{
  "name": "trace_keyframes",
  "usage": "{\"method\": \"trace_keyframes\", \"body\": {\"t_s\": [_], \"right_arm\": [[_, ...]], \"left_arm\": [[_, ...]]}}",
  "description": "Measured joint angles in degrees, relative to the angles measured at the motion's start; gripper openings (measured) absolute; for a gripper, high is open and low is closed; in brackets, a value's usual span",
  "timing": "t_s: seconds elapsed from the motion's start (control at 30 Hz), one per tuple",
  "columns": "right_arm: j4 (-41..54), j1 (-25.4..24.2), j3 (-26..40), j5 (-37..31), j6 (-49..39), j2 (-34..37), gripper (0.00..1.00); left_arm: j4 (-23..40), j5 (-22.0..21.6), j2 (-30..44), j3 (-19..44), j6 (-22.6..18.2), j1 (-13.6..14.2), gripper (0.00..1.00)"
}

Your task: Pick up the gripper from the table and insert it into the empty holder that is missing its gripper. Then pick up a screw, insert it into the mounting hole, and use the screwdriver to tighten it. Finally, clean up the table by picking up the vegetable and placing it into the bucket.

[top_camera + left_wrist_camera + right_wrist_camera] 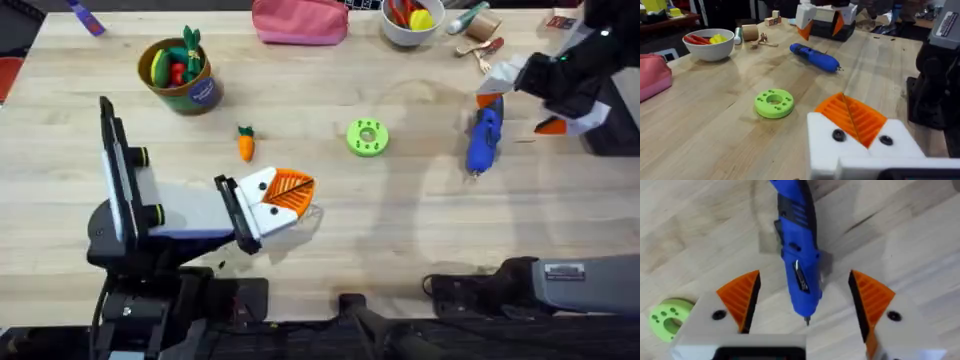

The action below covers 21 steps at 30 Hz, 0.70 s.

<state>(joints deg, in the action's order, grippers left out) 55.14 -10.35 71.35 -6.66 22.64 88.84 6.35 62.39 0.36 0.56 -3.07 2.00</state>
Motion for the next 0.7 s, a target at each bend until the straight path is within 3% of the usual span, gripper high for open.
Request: {"method": "trace_keyframes", "body": {"t_s": [0.33,0.7], "right_arm": [[-7.3,-0.1,0.9,0.4,-2.0,9.6,0.991],[-10.0,-0.6,0.9,0.5,-3.2,15.1,0.992]], "left_arm": [[0.0,0.0,0.0,0.0,0.0,0.0,0.008],[0.0,0.0,0.0,0.0,0.0,0.0,0.008]]}}
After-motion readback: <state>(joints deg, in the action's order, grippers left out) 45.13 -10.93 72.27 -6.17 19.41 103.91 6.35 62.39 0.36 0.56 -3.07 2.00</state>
